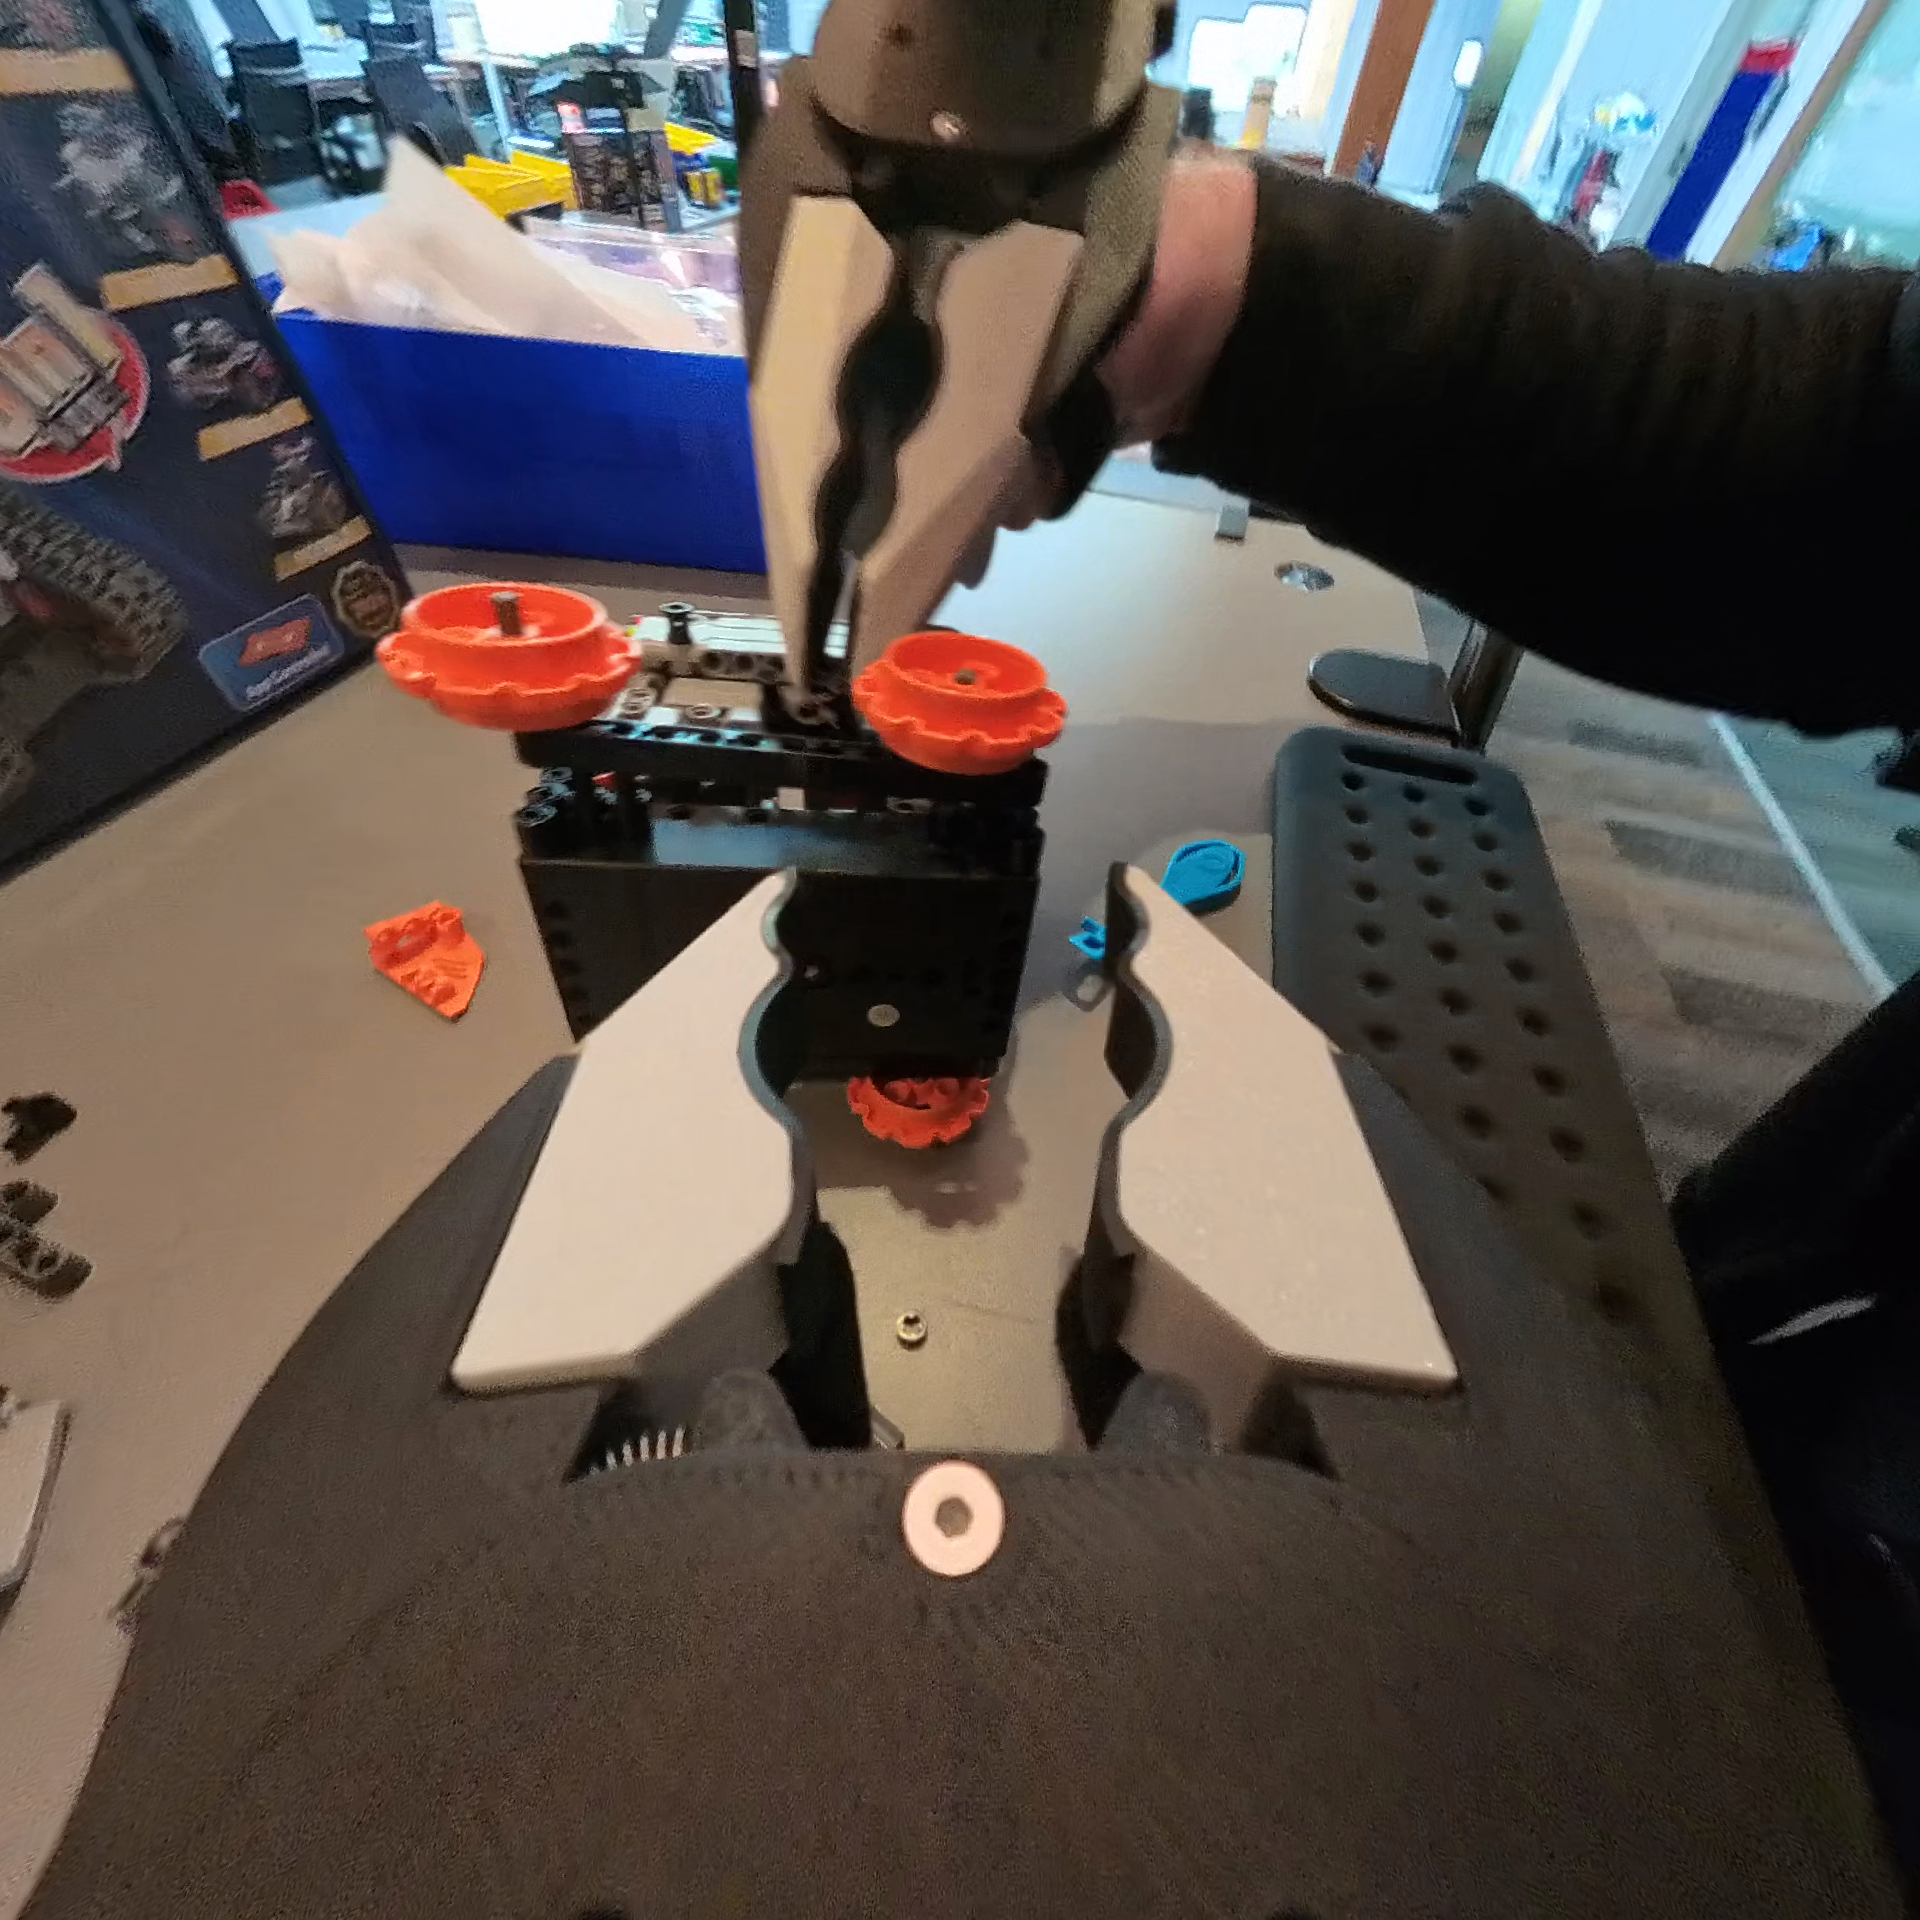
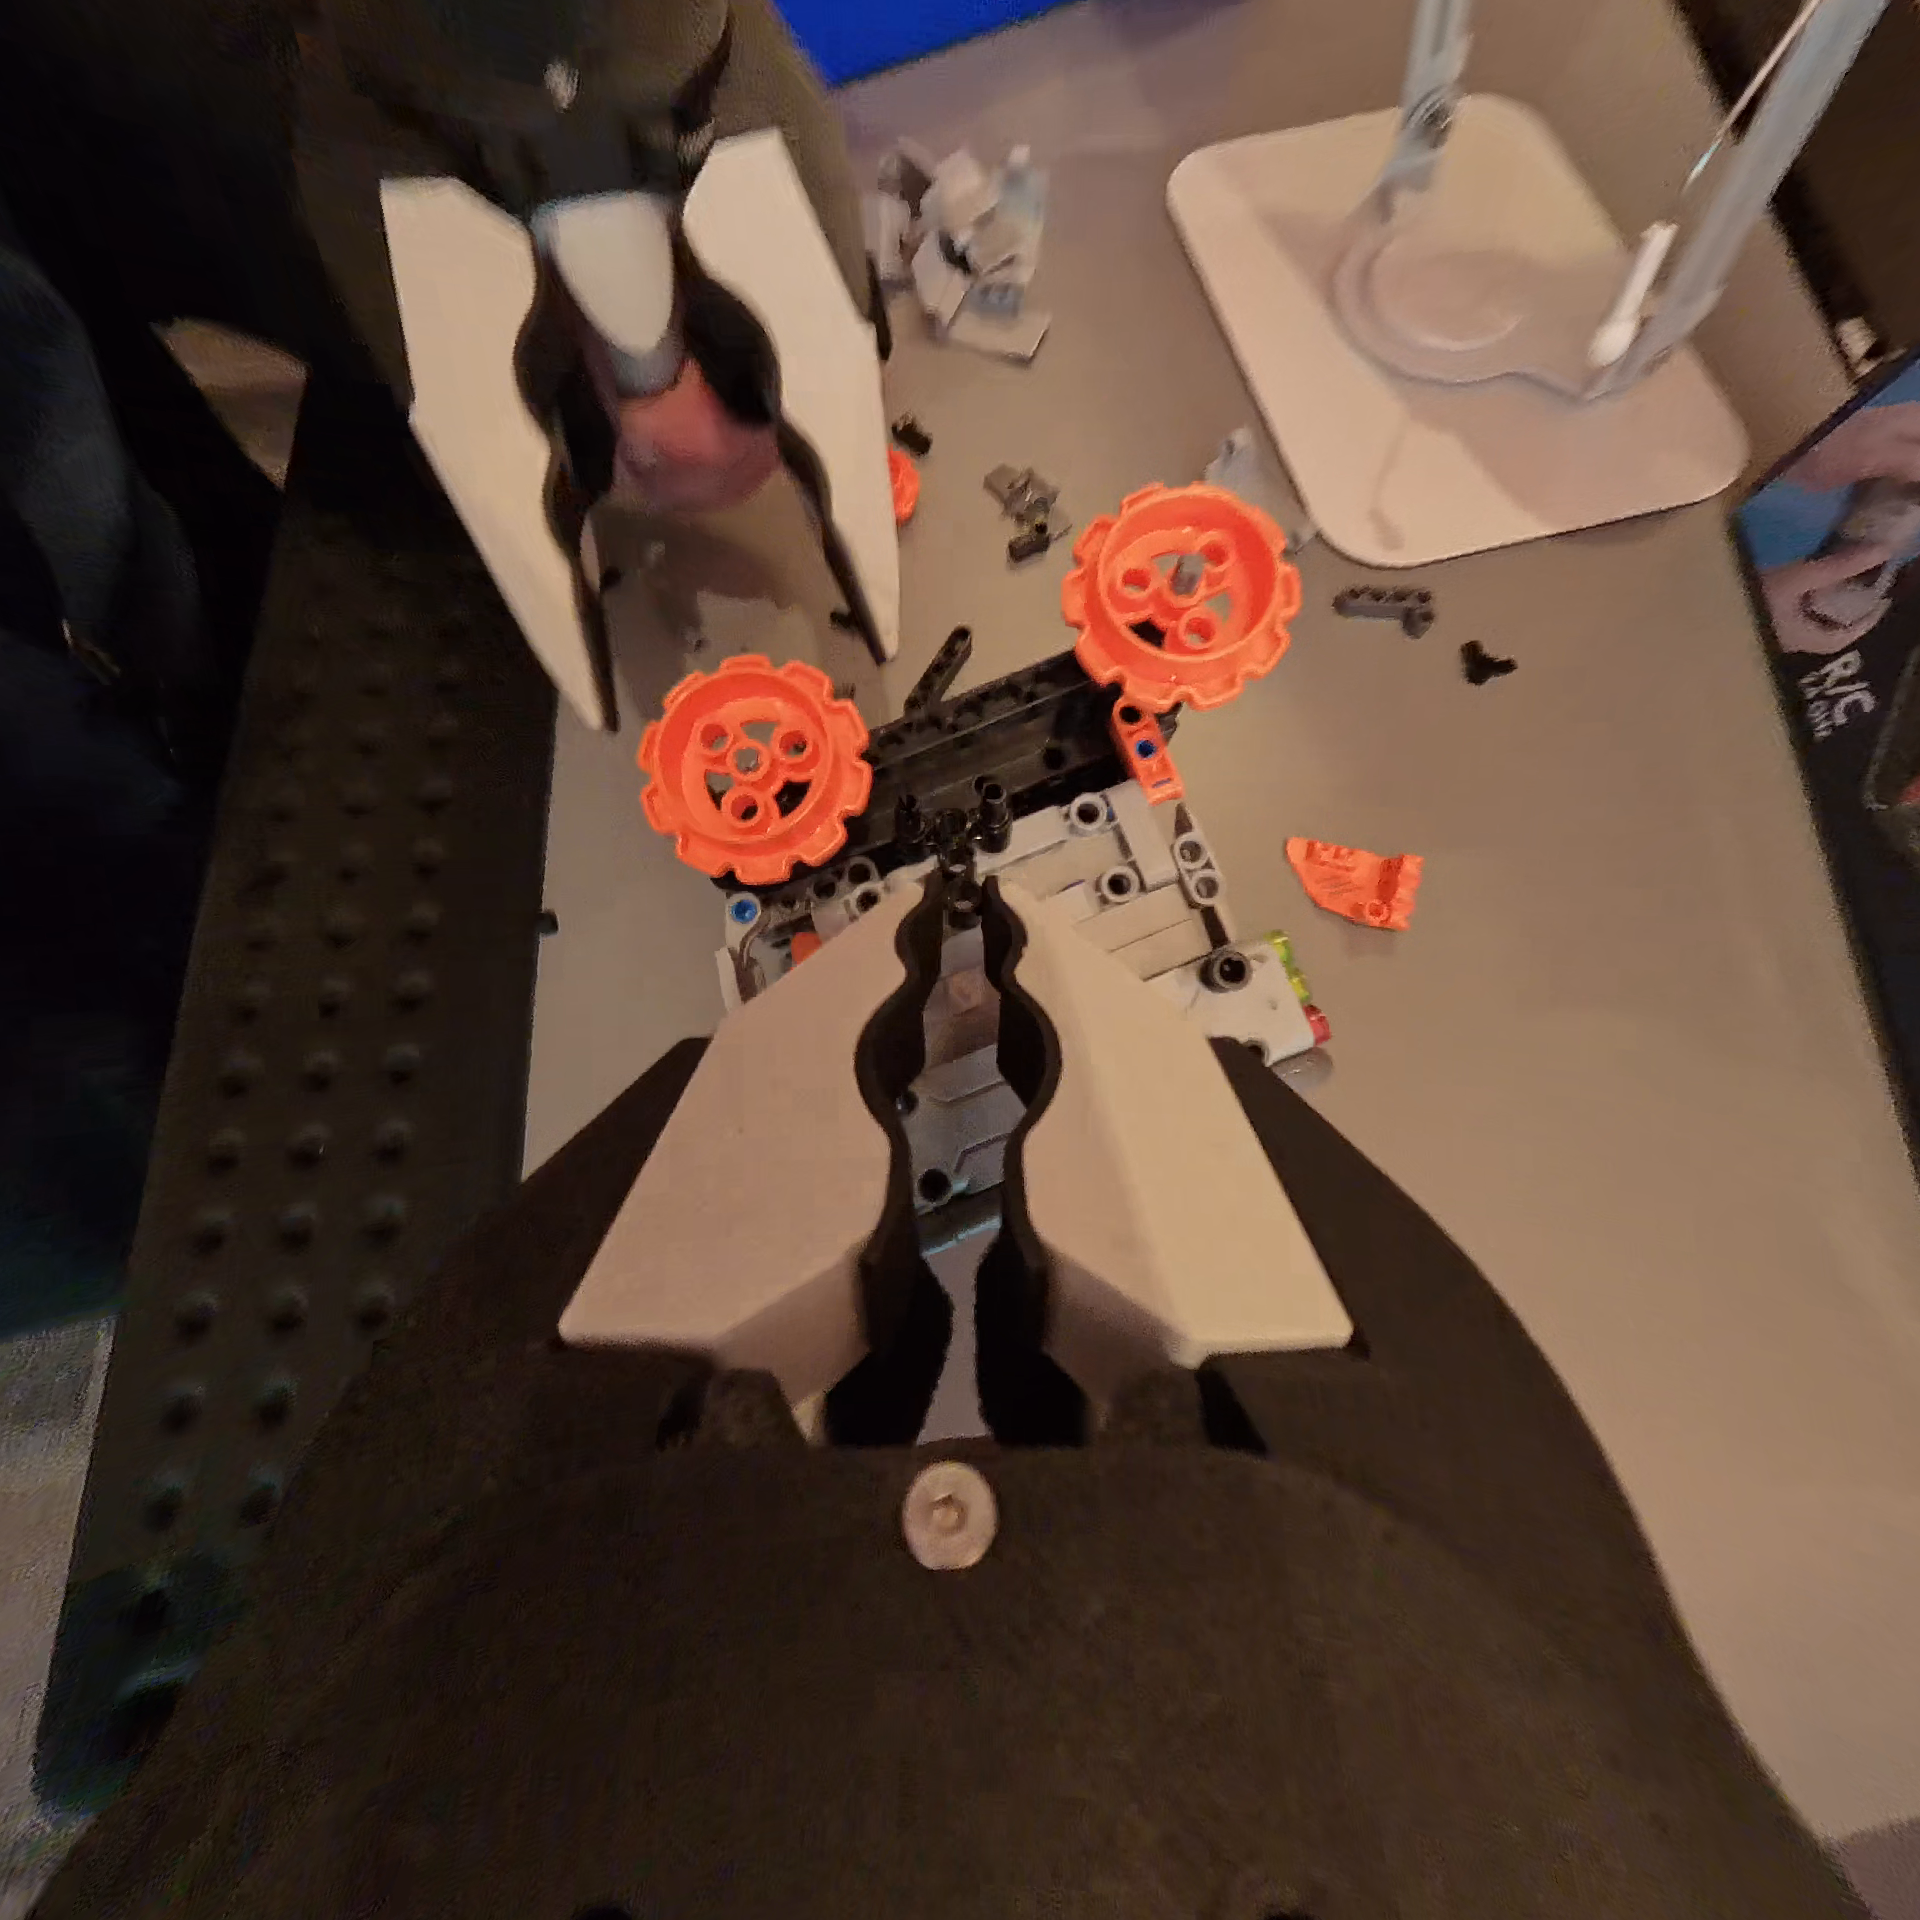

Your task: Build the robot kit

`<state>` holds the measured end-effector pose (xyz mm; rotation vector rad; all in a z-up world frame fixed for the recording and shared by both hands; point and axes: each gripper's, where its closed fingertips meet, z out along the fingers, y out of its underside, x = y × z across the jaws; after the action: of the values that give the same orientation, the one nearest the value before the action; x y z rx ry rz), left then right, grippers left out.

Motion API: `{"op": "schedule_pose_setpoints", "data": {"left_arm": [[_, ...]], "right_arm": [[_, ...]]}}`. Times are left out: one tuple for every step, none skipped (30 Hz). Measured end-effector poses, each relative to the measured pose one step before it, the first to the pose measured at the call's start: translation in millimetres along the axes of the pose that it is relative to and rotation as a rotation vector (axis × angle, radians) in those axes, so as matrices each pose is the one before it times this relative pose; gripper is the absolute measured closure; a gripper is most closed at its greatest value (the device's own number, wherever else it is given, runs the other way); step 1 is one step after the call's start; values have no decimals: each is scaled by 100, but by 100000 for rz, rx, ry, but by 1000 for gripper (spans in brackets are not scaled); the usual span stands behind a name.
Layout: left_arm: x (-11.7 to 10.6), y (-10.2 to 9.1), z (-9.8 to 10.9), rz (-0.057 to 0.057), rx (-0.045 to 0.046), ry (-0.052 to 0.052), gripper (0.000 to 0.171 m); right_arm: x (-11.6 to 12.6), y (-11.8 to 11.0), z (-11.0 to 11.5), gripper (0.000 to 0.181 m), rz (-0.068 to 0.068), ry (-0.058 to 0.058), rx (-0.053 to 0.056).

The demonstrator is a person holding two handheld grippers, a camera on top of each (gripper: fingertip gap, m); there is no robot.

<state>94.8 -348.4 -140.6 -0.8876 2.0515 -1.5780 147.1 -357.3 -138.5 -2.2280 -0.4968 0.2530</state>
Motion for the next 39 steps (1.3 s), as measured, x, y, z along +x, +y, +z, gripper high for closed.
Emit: {"op": "schedule_pose_setpoints", "data": {"left_arm": [[-262, -248, -190, -4335, 1639, 825, 120], [-167, -299, -113, -5127, 1775, 1319, 124], [-228, -332, -58, -4922, 1852, 624, 129], [-56, -313, -4, -4546, 1596, 1742, 135], [12, -235, 33, -4348, 878, 2072, 142], [-124, -284, 34, -4172, 1157, 959, 147], [-109, -332, 11, -3398, 1595, 929, 150], [-208, -280, -49, -3239, 1236, 453, 153], [-463, -195, -63, -1937, 497, -1472, 154], [-460, 27, 31, -722, -1269, -2015, 156], [-360, 74, 92, -448, -1419, -1667, 156], [-287, -81, 57, -1059, -248, -1428, 157], [-133, -6, 132, -2741, -561, -197, 157], [-18, 189, 221, -3242, -1534, 428, 156], [-27, 222, 178, -2694, -1235, 334, 154], [33, 46, 92, -2630, -6, 871, 153], [30, 53, 68, -3026, -413, 963, 152], [-110, -76, 20, -2445, 212, -24, 151], [-155, -175, -16, -1991, 730, -341, 150], [-87, -50, 29, -1813, -390, -92, 150], [67, 3, 63, -539, -818, 197, 149], [195, -137, 12, 96, 381, 466, 150], [70, -104, 5, 335, 167, -356, 150], [59, 35, 61, 212, -852, 30, 151], [16, 67, 111, -526, -748, 350, 151], [-27, -15, 90, -1137, -56, 474, 151], [-28, -7, 65, -500, 20, 226, 153], [-24, 76, 85, 456, -533, -151, 154], [-6, 44, 57, 705, -262, -417, 154], [-4, 53, 31, 558, -335, -307, 155], [28, 20, 45, -251, -63, 307, 155], [-1, -29, -2, -644, 142, 252, 155], [-63, -24, -18, 79, 15, -287, 155], [-4, -44, -23, 915, 247, -430, 155], [36, 44, 34, 1277, -142, -395, 155], [48, -5, -6, 865, 114, -126, 154], [80, -83, -56, 492, 772, 167, 153], [-1, 45, 19, 719, 284, -337, 153], [22, 44, 31, 312, 29, -105, 152]], "right_arm": [[-40, 303, 136, 177, -889, -1151, -2672], [-99, 25, 48, 177, -762, -1382, -722], [-72, -162, 49, 177, -853, -1068, 293], [-49, -65, 137, 177, -1056, -603, -387], [-86, 40, 203, 177, -776, -940, -988], [-134, -68, 185, 177, -832, -1211, -257], [-8, -107, 161, 177, -857, -546, -11], [61, -47, 67, 177, -834, -150, -388], [152, -41, -8, 177, -549, 197, -289], [153, -45, 18, 177, 110, 32, -6], [64, -23, 67, 177, -274, -300, 0], [49, -12, 10, 177, -336, -256, 206], [76, -30, -2, 177, 143, -132, 408], [-29, -9, 62, 177, -187, -396, 82], [-60, -39, 74, 177, -748, -108, -189], [-49, -41, 58, 177, -298, -205, -349], [-59, -17, 26, 177, -152, -443, -470], [-40, 15, -6, 177, -798, -141, -677], [-37, 11, 0, 177, -322, -339, -914], [14, 5, 5, 177, 326, -324, -1329], [115, -4, -25, 177, -309, 545, -1872], [75, 1, 7, 177, -833, 642, -2617], [24, -13, 31, 177, -1211, 591, -3135], [0, -9, 35, 177, -1200, 316, -3231], [-29, -3, 20, 177, -1279, 16, -3219], [9, 1, -10, 177, -1300, 67, -3006], [54, 2, -7, 177, -1147, 128, -2714], [45, 2, 14, 177, -965, -20, -2610], [36, -3, 1, 177, -1084, 131, -2584], [33, -7, 12, 177, -1126, 99, -2386], [-8, -13, 30, 177, -691, -284, -2012], [3, -7, 8, 177, -789, -348, -1574], [-14, -4, 19, 177, -256, -636, -1011], [-14, 2, 17, 177, 244, -718, -902], [-6, 2, 2, 177, 290, -488, -979], [-1, 1, 16, 177, 562, -641, -693], [2, 10, 22, 177, 794, -889, -863], [-21, 22, -21, 177, -636, -555, -1514], [-56, 14, -16, 177, -1255, -832, -1830]]}}
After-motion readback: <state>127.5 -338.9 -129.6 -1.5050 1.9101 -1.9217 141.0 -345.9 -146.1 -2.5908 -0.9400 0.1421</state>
